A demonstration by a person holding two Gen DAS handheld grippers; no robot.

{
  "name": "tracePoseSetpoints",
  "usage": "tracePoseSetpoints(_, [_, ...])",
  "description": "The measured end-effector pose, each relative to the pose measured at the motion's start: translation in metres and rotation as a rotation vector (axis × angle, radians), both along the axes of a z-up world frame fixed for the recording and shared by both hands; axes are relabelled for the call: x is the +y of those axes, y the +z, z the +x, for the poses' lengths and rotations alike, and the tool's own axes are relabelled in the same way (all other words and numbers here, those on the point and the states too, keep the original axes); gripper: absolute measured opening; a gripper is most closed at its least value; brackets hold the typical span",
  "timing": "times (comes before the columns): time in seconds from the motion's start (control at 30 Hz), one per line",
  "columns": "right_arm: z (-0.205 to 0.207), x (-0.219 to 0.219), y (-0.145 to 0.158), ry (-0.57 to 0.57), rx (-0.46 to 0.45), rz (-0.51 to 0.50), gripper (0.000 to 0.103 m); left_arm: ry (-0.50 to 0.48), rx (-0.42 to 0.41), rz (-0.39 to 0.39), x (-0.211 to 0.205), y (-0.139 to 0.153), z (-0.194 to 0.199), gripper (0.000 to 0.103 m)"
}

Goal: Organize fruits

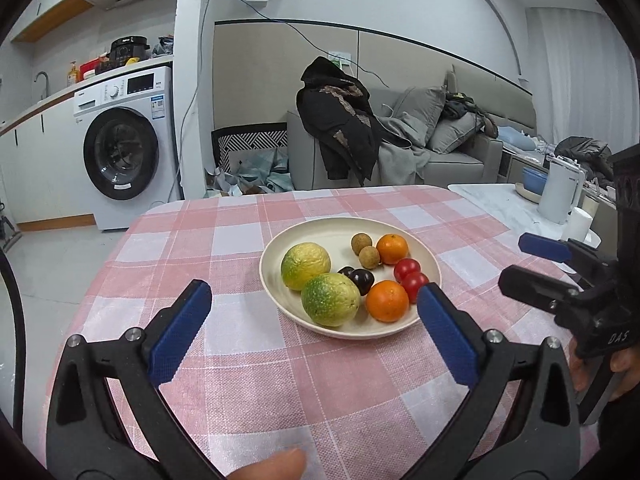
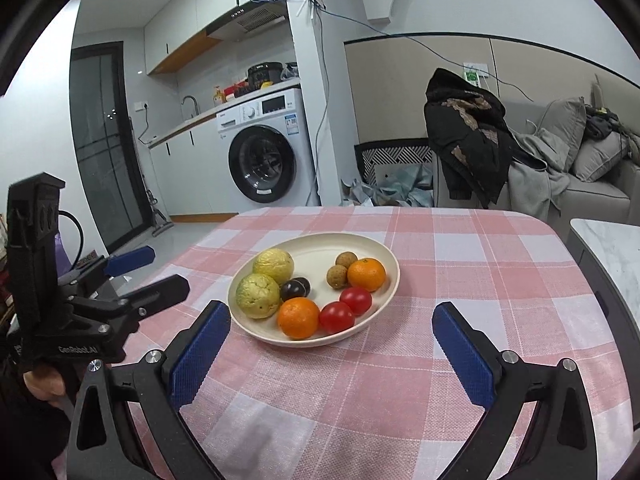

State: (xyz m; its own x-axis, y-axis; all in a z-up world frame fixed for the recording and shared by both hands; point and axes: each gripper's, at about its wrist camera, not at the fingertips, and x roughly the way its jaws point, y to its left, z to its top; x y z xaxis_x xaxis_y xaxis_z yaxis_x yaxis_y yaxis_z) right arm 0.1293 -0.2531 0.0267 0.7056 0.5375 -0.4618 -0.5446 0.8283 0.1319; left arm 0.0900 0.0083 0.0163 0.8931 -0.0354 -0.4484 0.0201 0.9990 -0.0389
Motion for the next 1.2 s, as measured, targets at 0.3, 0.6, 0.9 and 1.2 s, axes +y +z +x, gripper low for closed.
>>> tracePoseSetpoints(0.3, [-0.004,0.002,-0.004,0.01,-0.023,-0.005,0.103,0.021,-0.017,-0.008,0.005,-0.009,-0.001,0.103])
tracePoseSetpoints(0.6, [-0.009,0.003,-0.002,0.002,-0.049,-0.016,0.103,0.016,-0.011,-0.008,0.005,-0.01,-0.001,0.103])
tracePoseSetpoints(0.9, [-0.015,0.004,0.0,-0.004,-0.069,-0.026,0.103,0.009,-0.011,-0.005,0.002,-0.01,0.0,0.103])
tracePoseSetpoints(1.2, [-0.016,0.002,0.001,-0.008,-0.069,-0.023,0.103,0.005,-0.014,-0.003,0.002,-0.009,0.0,0.103])
